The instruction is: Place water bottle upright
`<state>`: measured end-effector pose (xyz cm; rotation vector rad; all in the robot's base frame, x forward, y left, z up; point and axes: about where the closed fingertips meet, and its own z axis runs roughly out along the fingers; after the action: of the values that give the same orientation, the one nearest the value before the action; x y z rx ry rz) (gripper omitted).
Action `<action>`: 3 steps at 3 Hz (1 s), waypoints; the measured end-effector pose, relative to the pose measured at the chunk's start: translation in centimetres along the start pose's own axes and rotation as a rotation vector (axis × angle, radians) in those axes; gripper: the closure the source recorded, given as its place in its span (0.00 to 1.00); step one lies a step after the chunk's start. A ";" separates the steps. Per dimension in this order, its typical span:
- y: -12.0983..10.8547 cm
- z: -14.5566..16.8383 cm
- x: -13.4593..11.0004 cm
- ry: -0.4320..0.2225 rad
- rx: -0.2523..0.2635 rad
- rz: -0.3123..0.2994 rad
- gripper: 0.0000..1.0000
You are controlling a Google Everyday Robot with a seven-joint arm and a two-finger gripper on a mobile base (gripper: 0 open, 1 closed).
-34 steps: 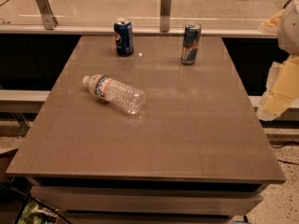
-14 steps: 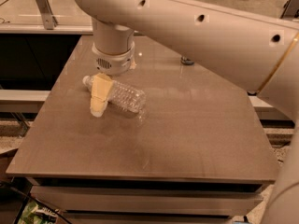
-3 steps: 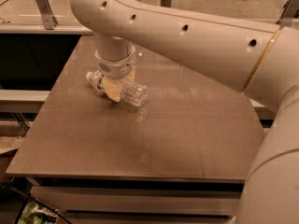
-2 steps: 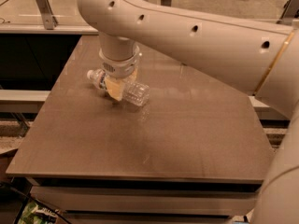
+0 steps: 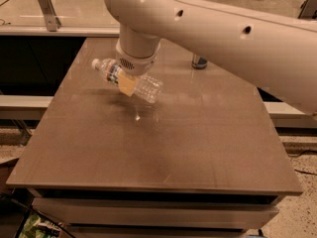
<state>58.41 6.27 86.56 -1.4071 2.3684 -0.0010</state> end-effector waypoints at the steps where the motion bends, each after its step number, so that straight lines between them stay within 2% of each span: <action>1: -1.1 -1.7 -0.6 -0.082 0.022 -0.004 1.00; 3: -2.3 -5.2 -1.3 -0.204 0.058 -0.006 1.00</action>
Offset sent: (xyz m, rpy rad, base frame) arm 0.0192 -0.0100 0.0666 0.1447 -0.1668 0.0250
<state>59.19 5.22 92.26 -1.3204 2.1803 0.0683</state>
